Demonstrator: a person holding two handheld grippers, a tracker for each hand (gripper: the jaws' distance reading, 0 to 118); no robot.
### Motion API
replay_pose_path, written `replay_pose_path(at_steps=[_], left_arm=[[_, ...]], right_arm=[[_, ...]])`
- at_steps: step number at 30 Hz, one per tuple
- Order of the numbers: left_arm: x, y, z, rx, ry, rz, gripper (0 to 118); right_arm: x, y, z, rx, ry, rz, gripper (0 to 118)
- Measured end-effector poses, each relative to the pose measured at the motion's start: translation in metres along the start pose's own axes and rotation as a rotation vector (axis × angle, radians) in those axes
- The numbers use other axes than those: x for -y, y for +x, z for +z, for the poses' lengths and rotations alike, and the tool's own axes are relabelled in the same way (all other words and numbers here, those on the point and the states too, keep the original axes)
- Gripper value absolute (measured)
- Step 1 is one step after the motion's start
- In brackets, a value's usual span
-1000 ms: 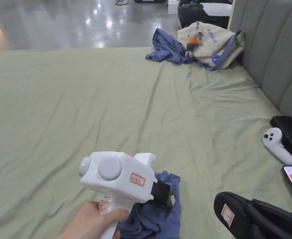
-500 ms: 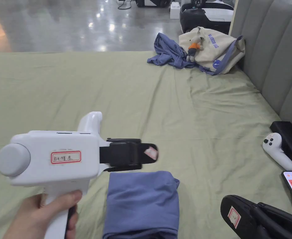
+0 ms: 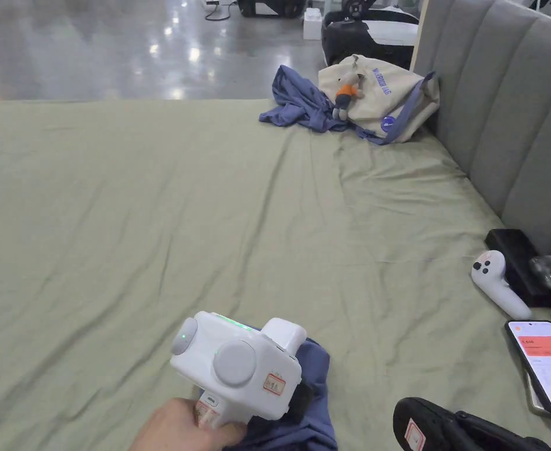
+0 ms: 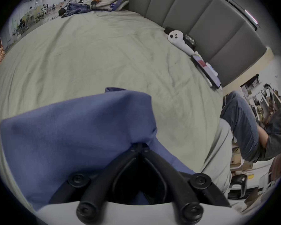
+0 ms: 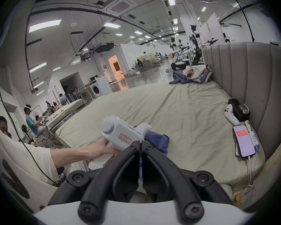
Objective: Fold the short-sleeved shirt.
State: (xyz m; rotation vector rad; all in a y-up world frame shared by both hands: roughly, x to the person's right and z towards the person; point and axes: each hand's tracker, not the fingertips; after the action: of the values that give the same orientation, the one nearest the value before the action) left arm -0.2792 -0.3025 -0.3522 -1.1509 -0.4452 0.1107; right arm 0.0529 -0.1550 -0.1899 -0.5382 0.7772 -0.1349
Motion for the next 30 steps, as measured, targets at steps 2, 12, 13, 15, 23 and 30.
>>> replay_pose_path(at_steps=[2,12,13,15,23,30], left_arm=[[0.007,-0.004,0.024,0.025,0.056,-0.015,0],[0.161,-0.035,0.214,-0.052,0.451,0.265,0],[0.169,-0.037,0.219,-0.067,0.425,0.277,0],[0.189,-0.04,0.23,-0.135,0.454,0.307,0],[0.23,-0.056,0.231,-0.154,0.478,0.426,0],[0.163,-0.112,0.137,0.161,0.395,0.493,111]], right_arm=[[0.003,-0.002,0.0,0.001,-0.002,-0.004,4],[-0.007,-0.006,-0.096,-0.142,-0.163,0.052,4],[-0.006,-0.004,-0.117,-0.138,-0.191,0.061,4],[0.0,0.004,-0.167,-0.073,-0.271,0.078,4],[0.056,0.042,-0.253,-0.065,-0.503,-0.036,4],[0.065,0.066,-0.242,-0.151,-0.443,-0.222,4]])
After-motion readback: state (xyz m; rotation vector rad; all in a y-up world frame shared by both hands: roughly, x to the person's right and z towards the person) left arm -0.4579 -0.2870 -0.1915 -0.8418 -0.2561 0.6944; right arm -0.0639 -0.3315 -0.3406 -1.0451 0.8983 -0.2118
